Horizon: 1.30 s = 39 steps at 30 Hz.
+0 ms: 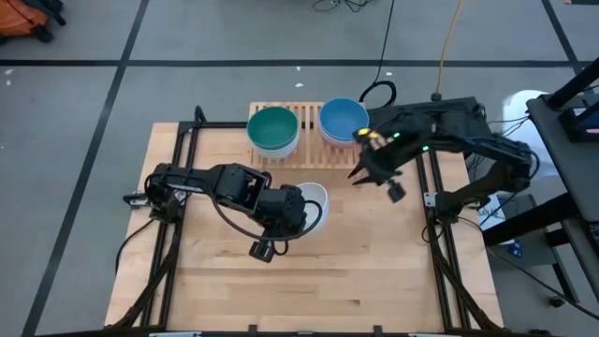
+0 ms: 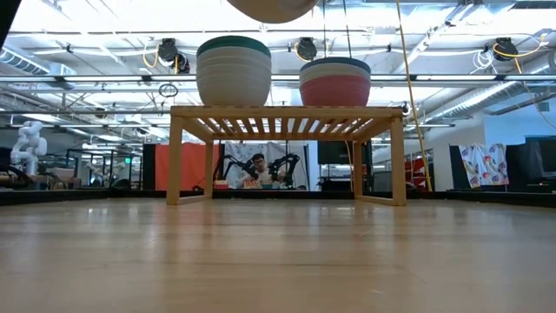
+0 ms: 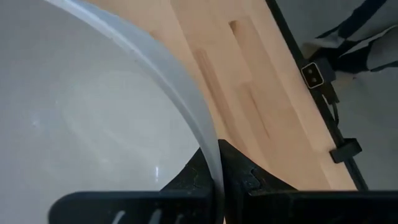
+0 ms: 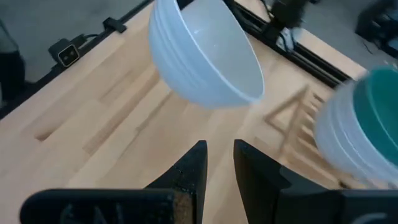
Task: Place and stack bowls onto a shelf
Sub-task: Stack the white bowl on top of the blue bowl on the shelf
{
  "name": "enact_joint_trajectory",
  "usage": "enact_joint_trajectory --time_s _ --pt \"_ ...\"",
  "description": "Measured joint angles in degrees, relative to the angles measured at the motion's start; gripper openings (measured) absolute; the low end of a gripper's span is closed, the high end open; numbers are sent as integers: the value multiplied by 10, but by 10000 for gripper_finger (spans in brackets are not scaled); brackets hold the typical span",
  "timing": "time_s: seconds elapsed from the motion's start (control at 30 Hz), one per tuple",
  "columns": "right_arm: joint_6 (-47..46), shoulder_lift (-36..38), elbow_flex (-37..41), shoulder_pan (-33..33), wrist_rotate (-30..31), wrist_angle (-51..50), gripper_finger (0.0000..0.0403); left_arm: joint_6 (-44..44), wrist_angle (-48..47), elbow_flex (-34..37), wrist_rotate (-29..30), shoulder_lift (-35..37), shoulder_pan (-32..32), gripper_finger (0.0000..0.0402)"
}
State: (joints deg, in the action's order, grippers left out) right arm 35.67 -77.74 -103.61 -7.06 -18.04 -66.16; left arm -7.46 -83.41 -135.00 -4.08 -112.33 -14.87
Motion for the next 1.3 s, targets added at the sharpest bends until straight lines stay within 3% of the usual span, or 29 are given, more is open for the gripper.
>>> enact_joint_trajectory --time_s 0.4,0.83,1.1,1.3 --pt "27 -93 0 79 -1 94 75 13 6 0 -36 -7 -25 5" --pt "35 -101 0 125 -4 131 75 16 7 0 -39 -6 -29 5" --pt "6 -122 0 128 -77 149 75 12 10 0 -39 -7 -29 5" --pt "-5 -150 -1 128 -89 150 75 20 -2 2 -44 -9 -30 5"
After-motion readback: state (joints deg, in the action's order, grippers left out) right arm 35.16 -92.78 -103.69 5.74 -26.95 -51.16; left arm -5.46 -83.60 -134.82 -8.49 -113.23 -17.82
